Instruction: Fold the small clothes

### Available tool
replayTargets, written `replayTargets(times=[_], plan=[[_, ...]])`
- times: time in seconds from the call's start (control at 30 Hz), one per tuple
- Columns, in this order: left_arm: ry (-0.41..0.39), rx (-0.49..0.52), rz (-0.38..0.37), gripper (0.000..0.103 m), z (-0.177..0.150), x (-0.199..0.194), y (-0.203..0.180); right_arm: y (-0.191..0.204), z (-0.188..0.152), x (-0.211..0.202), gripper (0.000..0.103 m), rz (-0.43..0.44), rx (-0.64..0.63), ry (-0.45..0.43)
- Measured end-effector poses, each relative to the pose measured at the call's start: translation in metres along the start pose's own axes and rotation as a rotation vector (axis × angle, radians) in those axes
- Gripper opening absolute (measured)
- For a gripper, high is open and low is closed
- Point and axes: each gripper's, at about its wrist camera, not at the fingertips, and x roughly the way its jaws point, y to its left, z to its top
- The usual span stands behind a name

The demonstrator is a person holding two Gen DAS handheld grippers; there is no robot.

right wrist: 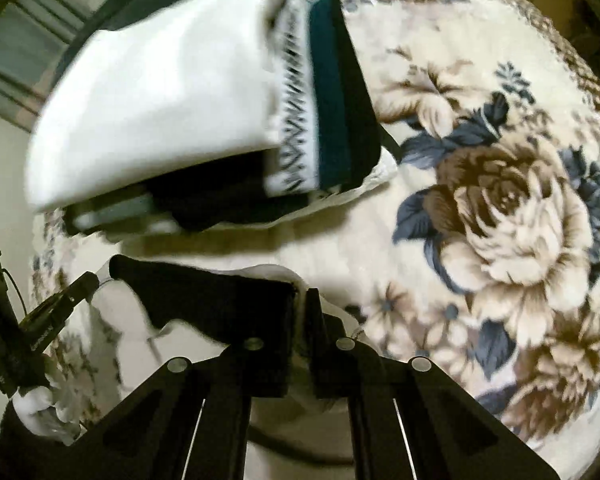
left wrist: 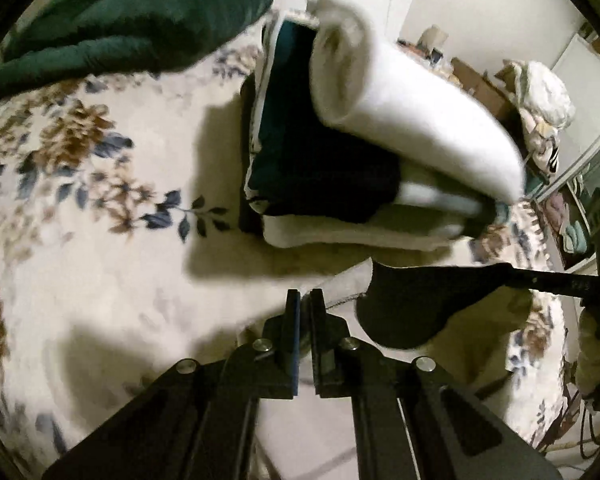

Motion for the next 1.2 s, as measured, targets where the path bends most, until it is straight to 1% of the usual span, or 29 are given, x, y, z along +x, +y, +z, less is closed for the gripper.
replayTargets(times=[0.1, 0.17, 0.2, 0.27, 0.37, 0.43, 0.5, 0.57, 0.6, 0.63, 0.67, 0.7, 0.73, 0.77, 0.8, 0.83, 0.9, 0.97, 1.03, 1.13, 1.2], plan=[[-0.032, -0.03, -0.011, 0.002, -0.014, -0.035, -0.005, 0.013, -0.022, -0.03, 0.006, 0.027, -0.04, -0.029], [-0.043, -0.05, -0.01, 0.002, -0.024, -0.053, -0.011, 0.018, -0.044, -0.047, 0.006, 0.051, -0.059, -0.034], [-0.042, -0.067, -0.011, 0.002, -0.031, -0.061, -0.011, 0.018, -0.06, -0.055, 0.006, 0.061, -0.065, -0.029], [-0.027, -0.097, -0.005, 0.002, -0.054, -0.078, -0.009, 0.019, -0.094, -0.066, 0.006, 0.072, -0.091, -0.008], [0.033, -0.149, 0.012, 0.002, -0.086, -0.08, 0.001, 0.018, -0.141, -0.071, 0.006, 0.08, -0.115, 0.041], [0.102, -0.199, 0.015, 0.002, -0.107, -0.072, 0.01, 0.011, -0.17, -0.062, 0.006, 0.069, -0.119, 0.109], [0.128, -0.234, 0.007, 0.003, -0.115, -0.069, 0.013, 0.0, -0.188, -0.055, 0.006, 0.052, -0.092, 0.137], [0.16, -0.27, -0.018, 0.005, -0.11, -0.061, 0.014, -0.011, -0.196, -0.049, 0.006, 0.032, -0.078, 0.147], [0.173, -0.291, -0.025, 0.009, -0.104, -0.056, 0.013, -0.013, -0.196, -0.047, 0.007, 0.029, -0.078, 0.153], [0.177, -0.308, -0.044, 0.011, -0.095, -0.051, 0.012, -0.015, -0.195, -0.045, 0.008, 0.032, -0.072, 0.162], [0.17, -0.31, -0.068, 0.016, -0.085, -0.048, 0.008, -0.018, -0.193, -0.042, 0.012, 0.038, -0.055, 0.178], [0.164, -0.305, -0.072, 0.032, -0.077, -0.044, 0.005, -0.02, -0.191, -0.04, 0.016, 0.047, -0.034, 0.194], [0.154, -0.291, -0.07, 0.052, -0.068, -0.039, 0.001, -0.023, -0.188, -0.04, 0.028, 0.061, -0.006, 0.203], [0.136, -0.259, -0.066, 0.058, -0.053, -0.032, -0.005, -0.028, -0.185, -0.042, 0.042, 0.079, 0.029, 0.197], [0.127, -0.233, -0.062, 0.061, -0.043, -0.027, -0.007, -0.031, -0.182, -0.042, 0.046, 0.092, 0.054, 0.184], [0.13, -0.205, -0.055, 0.06, -0.033, -0.018, -0.011, -0.034, -0.179, -0.046, 0.049, 0.101, 0.077, 0.169], [0.15, -0.124, -0.026, 0.06, -0.01, 0.005, -0.019, -0.037, -0.17, -0.052, 0.05, 0.112, 0.118, 0.143], [0.194, -0.035, 0.003, 0.06, 0.007, 0.032, -0.028, -0.044, -0.164, -0.055, 0.05, 0.117, 0.163, 0.111], [0.246, 0.071, 0.008, 0.06, 0.019, 0.06, -0.038, -0.049, -0.161, -0.054, 0.05, 0.118, 0.197, 0.094], [0.349, 0.186, 0.038, 0.06, 0.024, 0.098, -0.048, -0.058, -0.158, -0.05, 0.05, 0.125, 0.251, 0.079], [0.427, 0.238, 0.04, 0.058, 0.021, 0.119, -0.05, -0.065, -0.157, -0.046, 0.05, 0.128, 0.28, 0.075]])
